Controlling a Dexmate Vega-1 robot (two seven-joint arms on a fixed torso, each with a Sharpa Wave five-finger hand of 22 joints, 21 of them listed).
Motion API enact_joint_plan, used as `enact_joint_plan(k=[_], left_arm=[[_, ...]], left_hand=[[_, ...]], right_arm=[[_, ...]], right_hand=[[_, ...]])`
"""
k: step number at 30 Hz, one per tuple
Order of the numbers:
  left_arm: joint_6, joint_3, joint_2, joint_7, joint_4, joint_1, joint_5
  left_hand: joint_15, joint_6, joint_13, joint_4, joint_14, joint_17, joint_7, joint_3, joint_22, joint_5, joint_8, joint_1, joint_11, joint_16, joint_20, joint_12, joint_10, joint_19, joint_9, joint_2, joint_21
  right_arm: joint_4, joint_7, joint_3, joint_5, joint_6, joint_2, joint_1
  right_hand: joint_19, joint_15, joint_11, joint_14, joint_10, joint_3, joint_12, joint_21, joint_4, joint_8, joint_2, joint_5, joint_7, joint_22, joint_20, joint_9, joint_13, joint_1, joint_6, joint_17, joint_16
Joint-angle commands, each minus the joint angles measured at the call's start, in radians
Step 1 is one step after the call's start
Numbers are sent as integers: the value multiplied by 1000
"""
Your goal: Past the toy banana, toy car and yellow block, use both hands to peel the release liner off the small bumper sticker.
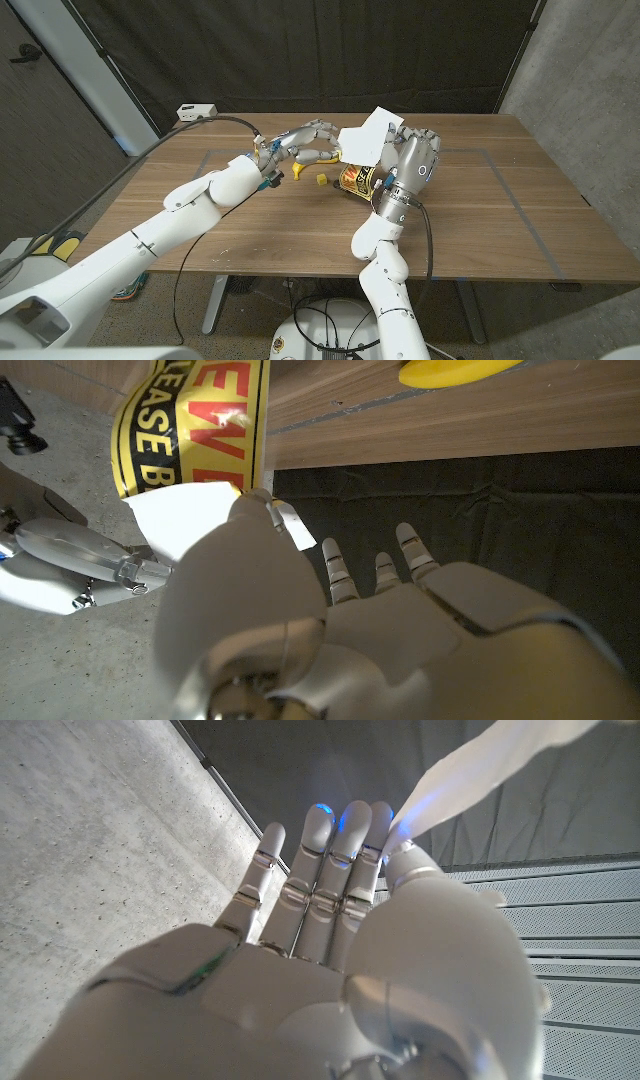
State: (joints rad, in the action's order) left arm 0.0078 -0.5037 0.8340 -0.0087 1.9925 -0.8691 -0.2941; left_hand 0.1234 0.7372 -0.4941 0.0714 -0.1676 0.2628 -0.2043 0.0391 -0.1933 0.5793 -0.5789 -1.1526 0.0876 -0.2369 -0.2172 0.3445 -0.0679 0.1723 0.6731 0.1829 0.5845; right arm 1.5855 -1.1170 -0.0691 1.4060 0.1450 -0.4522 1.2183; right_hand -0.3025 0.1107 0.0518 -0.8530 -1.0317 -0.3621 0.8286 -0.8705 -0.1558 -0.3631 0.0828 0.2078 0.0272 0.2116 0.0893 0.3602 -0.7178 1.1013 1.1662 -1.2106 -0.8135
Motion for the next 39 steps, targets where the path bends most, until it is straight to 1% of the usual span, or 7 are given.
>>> enact_joint_plan(k=[1, 14, 17, 28, 37, 39], left_arm=[[52, 16, 36, 15, 45, -38, 3], [62, 39, 57, 49, 67, -75, 13], [64, 42, 62, 50, 72, -81, 17], [62, 52, 79, 55, 84, -103, 28], [47, 63, 79, 85, 83, -123, 32], [42, 67, 77, 99, 82, -132, 32]], left_hand=[[-4, 14, -7, 26, 7, 3, -3, 34, -4, -7, -98, -16, 4, -7, 0, 6, -2, 42, 127, 2, -3], [-4, 18, -12, 29, 8, 3, 0, 39, -4, -14, -98, -19, 5, -7, 0, 11, -5, 41, 119, -1, -5], [-4, 16, -13, 30, 10, 3, -3, 40, -4, -16, -98, -20, 6, -7, 0, 12, -4, 41, 117, -2, -6], [-4, 19, -17, 33, 12, 3, -2, 42, -4, -20, -98, -21, 6, -7, 0, 14, -4, 40, 113, -3, -7], [-7, 21, -20, 35, 18, 2, -3, 44, -4, -24, -98, -23, 8, -8, 0, 18, -9, 37, 108, -4, -8], [-11, 20, -22, 36, 31, 2, -2, 45, -4, -27, -98, -24, 9, -12, 0, 25, -23, 33, 104, -5, -7]], right_arm=[[-6, 0, 18, -2, -33, -1, -24], [-10, 0, 28, 1, -66, -1, -43], [-13, 0, 28, 1, -79, -1, -48], [-22, 0, 23, -18, -112, -1, -57], [-26, 0, 17, -17, -115, -1, -54], [-24, 0, 15, -14, -114, -1, -53]], right_hand=[[5, 74, 3, -11, -12, -13, 1, -10, 1, -9, -7, -4, 1, 4, -2, 7, -3, -1, -6, -3, -1], [9, 75, 2, -9, -10, -32, -1, -22, 1, -13, -11, -6, 0, 3, -2, 18, -4, -8, -8, -6, 1], [9, 76, 3, -8, -10, -36, -1, -25, 1, -13, -12, -7, -2, 3, -3, 20, -3, -9, -9, -6, 2], [13, 75, 2, -8, -9, -50, -1, -33, 2, -14, -17, -9, -1, 2, -3, 25, -6, -17, -10, -6, 4], [14, 77, 4, -9, -8, -61, -2, -41, 1, -13, -21, -9, -1, 1, -3, 27, -6, -21, -12, -7, 5], [15, 75, 5, -7, -7, -63, -2, -42, 1, -13, -22, -9, -3, 1, -2, 26, -7, -22, -11, -7, 5]])
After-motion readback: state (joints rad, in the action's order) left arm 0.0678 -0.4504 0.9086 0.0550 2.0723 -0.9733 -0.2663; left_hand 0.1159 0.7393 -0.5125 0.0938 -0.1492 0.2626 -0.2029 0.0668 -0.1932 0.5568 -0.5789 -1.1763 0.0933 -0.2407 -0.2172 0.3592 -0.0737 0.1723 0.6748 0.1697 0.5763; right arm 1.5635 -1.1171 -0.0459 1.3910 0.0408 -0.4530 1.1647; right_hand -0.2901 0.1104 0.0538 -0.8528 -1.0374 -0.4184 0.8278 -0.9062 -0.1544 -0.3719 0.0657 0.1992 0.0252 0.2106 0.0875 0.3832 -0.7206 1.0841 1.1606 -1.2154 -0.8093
